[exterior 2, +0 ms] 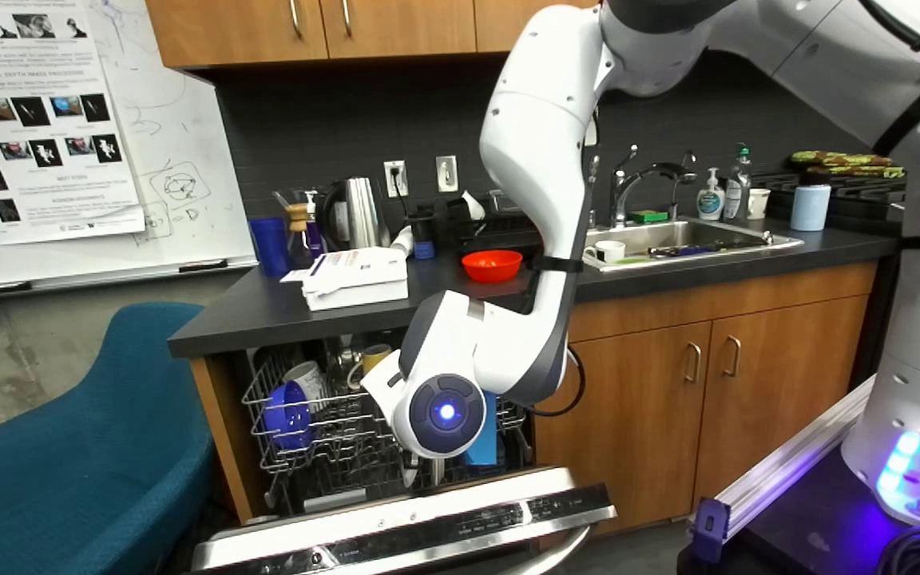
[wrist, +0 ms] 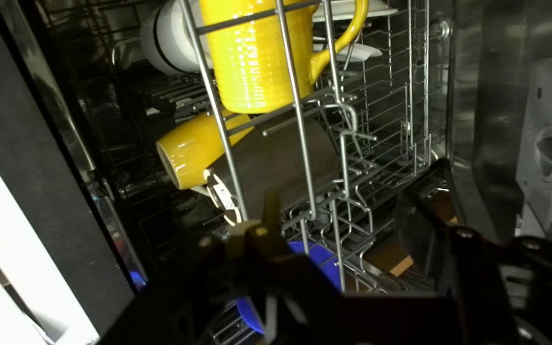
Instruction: Pull out the upper dishrack in the dishwasher.
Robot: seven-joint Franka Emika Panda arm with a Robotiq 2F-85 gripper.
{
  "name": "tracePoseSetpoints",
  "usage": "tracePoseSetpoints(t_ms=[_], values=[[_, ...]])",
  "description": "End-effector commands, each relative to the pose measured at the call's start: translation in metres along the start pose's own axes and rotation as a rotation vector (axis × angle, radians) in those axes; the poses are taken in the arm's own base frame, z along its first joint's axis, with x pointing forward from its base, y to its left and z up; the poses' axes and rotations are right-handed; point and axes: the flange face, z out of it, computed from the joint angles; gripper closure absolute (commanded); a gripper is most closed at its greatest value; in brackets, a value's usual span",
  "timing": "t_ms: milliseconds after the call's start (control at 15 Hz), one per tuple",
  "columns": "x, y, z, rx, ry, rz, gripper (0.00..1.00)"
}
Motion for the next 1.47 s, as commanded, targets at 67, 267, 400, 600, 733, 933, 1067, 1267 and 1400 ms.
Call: tracePoseSetpoints(t_ms=[67,267,400,600,733,933,1067,1267,1400], values=[[-0.008,0.018,-0.034,0.042,0.010,0.003,0.01],[-0.006,0.032,-0.056,0.083,0.054,-0.018,0.00],[-0.005,0.042,-0.075,0.142,0.093,-0.044,0.00],[-0.009,0.060,-0.110,0.224,0.112,-0.145,0.00],[-0.011,0.075,-0.134,0.270,0.104,-0.199,0.00],[-0.015,0.098,-0.161,0.321,0.039,-0.228,0.00],[-0.017,0.114,-0.176,0.346,-0.032,-0.217,0.00],[-0.014,0.133,-0.195,0.387,-0.142,-0.129,0.00],[-0.010,0.147,-0.214,0.392,-0.206,-0.099,0.00]])
